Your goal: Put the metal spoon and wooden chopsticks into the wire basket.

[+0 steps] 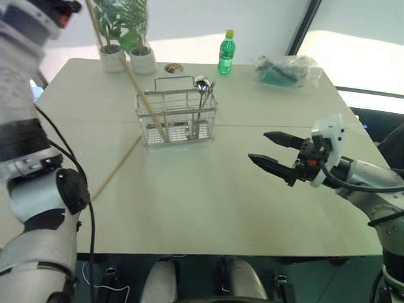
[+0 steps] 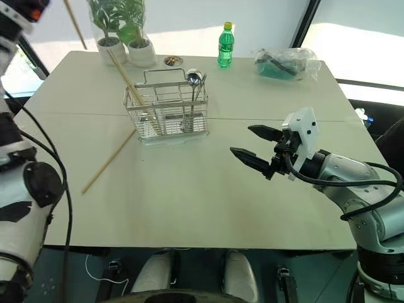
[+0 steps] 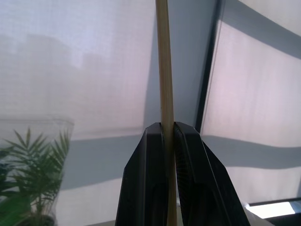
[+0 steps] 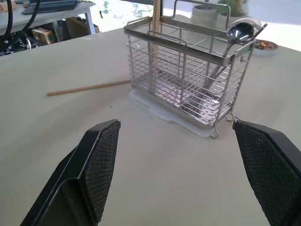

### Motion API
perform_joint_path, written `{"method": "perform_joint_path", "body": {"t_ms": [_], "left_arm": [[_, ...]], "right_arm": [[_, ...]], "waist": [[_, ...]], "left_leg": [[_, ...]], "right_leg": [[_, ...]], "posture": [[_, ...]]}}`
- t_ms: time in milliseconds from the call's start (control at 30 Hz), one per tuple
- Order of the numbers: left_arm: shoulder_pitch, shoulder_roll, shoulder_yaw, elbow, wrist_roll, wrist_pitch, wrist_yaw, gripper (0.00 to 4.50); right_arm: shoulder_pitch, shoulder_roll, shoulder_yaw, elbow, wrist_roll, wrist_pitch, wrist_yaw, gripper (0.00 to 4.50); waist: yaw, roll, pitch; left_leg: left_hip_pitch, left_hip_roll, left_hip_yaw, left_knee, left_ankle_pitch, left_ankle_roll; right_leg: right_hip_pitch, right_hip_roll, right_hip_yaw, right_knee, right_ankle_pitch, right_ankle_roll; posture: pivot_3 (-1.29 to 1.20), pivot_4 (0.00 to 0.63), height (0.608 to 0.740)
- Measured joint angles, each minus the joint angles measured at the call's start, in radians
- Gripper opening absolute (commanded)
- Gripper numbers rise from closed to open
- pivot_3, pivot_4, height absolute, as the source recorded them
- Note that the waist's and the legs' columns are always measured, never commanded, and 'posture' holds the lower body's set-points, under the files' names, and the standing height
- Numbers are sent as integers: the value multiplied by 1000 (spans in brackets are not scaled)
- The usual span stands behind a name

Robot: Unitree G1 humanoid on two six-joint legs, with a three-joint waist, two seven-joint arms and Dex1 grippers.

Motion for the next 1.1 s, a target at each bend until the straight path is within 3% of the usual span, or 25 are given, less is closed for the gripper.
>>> {"method": "perform_joint_path", "body": {"t_ms": [267, 833, 1100], "left_arm": [[181, -81, -153, -97, 31, -7, -50, 68], [208, -147, -149, 6, 94, -186, -19, 68], [260, -188, -162, 99, 201, -345, 4, 68]], "right_arm": [[11, 14, -12, -12, 10, 1, -50, 3984], [19, 15, -34, -24, 71, 16, -94, 3984], [-5, 9, -58, -23, 109, 26, -111, 3984]], "waist": [[1, 1, 0], [3, 1, 0], [3, 1, 0]], "left_leg": [[-1, 1, 0, -1, 0, 0], [-1, 1, -1, 0, 0, 0], [-1, 1, -1, 0, 0, 0]], "right_leg": [[-1, 1, 0, 0, 0, 0], [-1, 1, 0, -1, 0, 0], [-1, 2, 0, -1, 0, 0]], "posture": [[0, 150, 717], [0, 150, 717], [0, 150, 717]]}}
